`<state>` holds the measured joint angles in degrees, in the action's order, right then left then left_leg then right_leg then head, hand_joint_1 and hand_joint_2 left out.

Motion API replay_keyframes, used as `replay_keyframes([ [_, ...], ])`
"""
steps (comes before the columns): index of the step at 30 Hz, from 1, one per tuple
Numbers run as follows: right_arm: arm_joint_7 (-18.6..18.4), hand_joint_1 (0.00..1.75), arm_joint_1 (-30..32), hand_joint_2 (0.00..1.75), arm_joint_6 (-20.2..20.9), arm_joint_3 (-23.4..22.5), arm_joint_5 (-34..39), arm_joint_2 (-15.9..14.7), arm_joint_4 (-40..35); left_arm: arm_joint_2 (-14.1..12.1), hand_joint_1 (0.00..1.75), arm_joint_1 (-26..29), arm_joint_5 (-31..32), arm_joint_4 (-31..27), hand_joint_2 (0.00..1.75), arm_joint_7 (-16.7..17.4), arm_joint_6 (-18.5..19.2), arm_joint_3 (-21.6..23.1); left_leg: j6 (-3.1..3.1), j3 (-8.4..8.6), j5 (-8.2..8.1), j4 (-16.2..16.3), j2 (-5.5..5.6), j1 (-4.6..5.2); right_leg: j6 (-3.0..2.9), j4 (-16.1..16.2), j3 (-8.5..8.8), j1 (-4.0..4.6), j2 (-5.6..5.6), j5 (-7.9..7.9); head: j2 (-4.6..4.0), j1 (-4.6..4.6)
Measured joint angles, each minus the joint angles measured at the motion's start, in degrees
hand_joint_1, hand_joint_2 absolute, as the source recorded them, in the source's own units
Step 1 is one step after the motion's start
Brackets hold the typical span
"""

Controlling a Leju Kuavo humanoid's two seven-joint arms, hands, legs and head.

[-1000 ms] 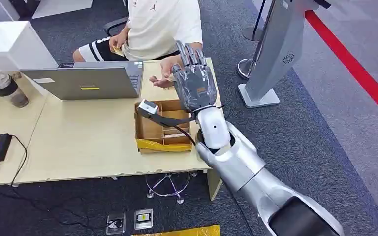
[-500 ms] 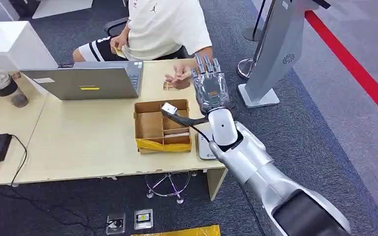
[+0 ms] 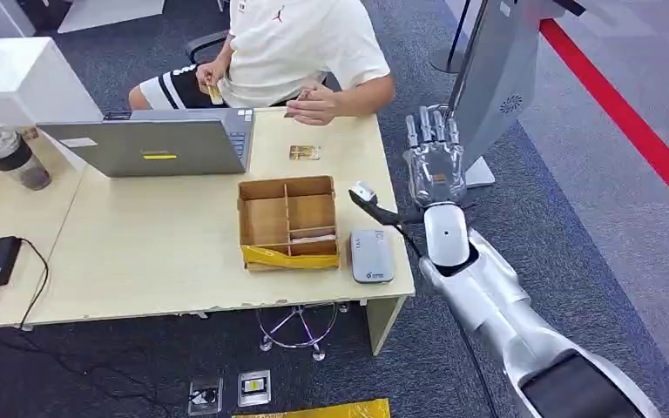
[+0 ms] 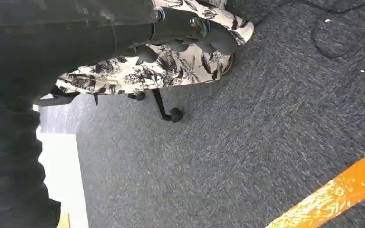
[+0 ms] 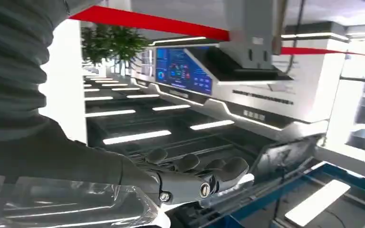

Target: Pass the card to the sensor for recognition and then transmit it.

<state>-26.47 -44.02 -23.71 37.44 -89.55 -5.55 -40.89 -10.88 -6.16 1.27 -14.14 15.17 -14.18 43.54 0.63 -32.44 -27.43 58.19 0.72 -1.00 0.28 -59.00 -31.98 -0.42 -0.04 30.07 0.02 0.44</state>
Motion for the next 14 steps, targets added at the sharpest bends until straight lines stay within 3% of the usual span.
replay_keyframes([
  [5,-0.61,0.0,4.44,1.75,-3.48,-3.41,0.98,-4.77,-1.62,-0.68,0.0,0.04,-0.39,0.0,1.75,0.24,0.44,0.0,-0.01,-0.01,-0.02,0.0,-0.07,0.0,0.0,0.0,-0.01,0.0,0.01,0.0,0.0,-0.02],
  [14,-1.73,0.0,10.26,1.75,-6.32,-9.69,6.17,-9.69,-3.52,-1.44,0.0,0.02,-1.49,0.0,1.75,0.77,0.48,0.0,-0.01,-0.01,-0.02,0.0,-0.06,-0.02,0.0,-0.01,0.01,0.01,0.02,0.0,0.0,-0.04],
])
